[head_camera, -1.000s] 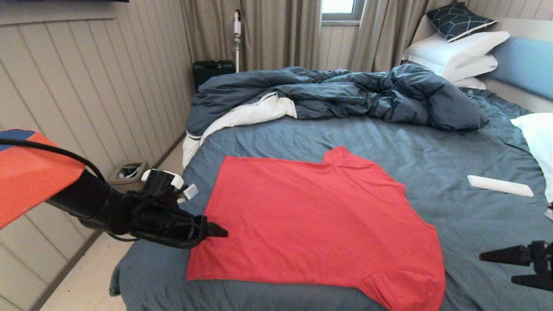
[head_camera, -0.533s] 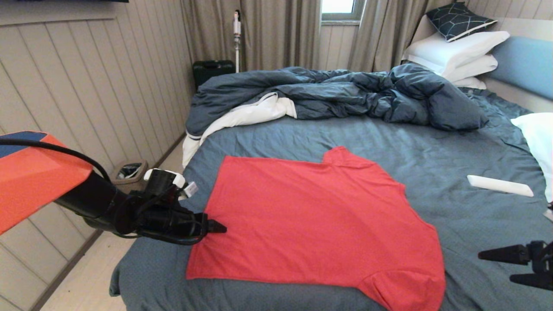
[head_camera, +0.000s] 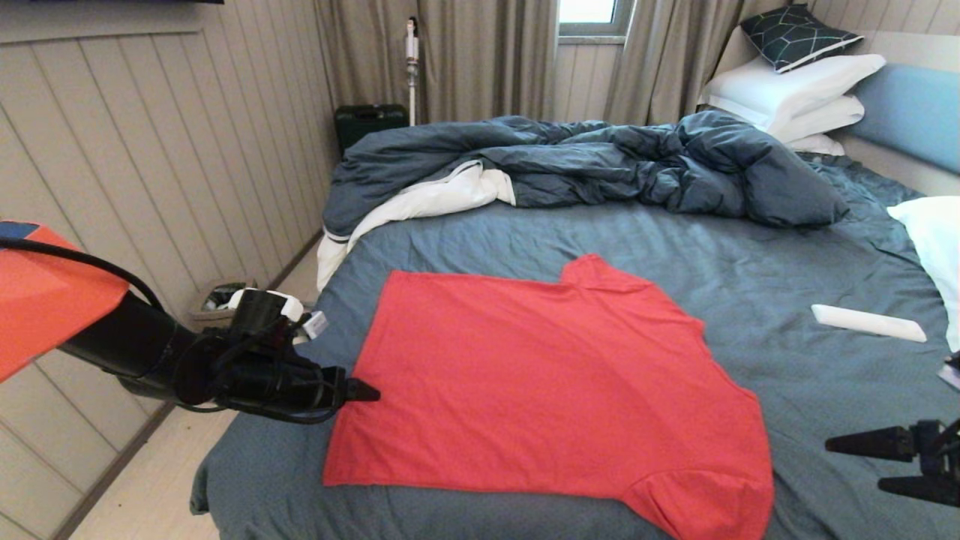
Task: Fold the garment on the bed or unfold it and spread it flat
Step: Fold the red T-shirt
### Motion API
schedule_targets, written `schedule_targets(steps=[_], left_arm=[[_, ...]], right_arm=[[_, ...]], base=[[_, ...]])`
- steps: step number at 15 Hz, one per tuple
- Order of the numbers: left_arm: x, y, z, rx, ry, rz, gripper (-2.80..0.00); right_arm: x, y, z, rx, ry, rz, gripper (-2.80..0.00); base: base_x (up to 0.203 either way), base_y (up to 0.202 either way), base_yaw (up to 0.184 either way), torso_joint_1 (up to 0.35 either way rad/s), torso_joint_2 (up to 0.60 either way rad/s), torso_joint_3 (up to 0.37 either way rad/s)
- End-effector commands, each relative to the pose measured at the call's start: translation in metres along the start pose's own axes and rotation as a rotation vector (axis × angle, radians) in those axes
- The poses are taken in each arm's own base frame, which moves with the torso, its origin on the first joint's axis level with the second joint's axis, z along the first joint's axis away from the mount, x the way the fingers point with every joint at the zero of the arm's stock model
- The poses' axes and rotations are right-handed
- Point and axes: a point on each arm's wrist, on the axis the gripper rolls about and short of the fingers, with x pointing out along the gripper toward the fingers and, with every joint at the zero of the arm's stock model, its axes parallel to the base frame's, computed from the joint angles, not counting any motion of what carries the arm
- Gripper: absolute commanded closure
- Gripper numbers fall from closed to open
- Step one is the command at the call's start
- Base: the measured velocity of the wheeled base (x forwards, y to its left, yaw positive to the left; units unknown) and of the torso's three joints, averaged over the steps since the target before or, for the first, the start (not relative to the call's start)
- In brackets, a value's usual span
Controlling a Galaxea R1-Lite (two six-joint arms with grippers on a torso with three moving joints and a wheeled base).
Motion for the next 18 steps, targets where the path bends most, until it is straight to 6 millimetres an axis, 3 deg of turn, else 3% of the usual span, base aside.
schedule_targets(steps=[1, 5, 6, 14, 18], left_arm=[[0.011, 0.000, -0.004, 0.000, 0.025, -0.002, -2.80], [0.016, -0.001, -0.003, 0.007, 0.028, -0.004, -2.80], [0.016, -0.004, -0.004, 0.011, 0.030, -0.006, 0.00], [0.014, -0.013, -0.003, 0.022, 0.020, -0.035, 0.00], [0.015, -0.015, -0.003, 0.025, 0.014, -0.035, 0.00]], right_arm=[[0.000, -0.001, 0.000, 0.002, 0.001, 0.004, -2.80], [0.000, -0.001, 0.001, -0.001, -0.001, 0.003, -2.80], [0.000, -0.001, 0.001, 0.000, -0.001, 0.003, -2.80], [0.009, -0.008, 0.005, 0.007, 0.017, 0.008, -2.80], [0.027, -0.019, 0.006, 0.002, 0.075, 0.027, -2.80]], base=[[0.000, 0.000, 0.000, 0.000, 0.00, 0.000], [0.000, 0.000, 0.000, 0.000, 0.00, 0.000], [0.000, 0.000, 0.000, 0.000, 0.00, 0.000], [0.000, 0.000, 0.000, 0.000, 0.00, 0.000], [0.000, 0.000, 0.000, 0.000, 0.00, 0.000]])
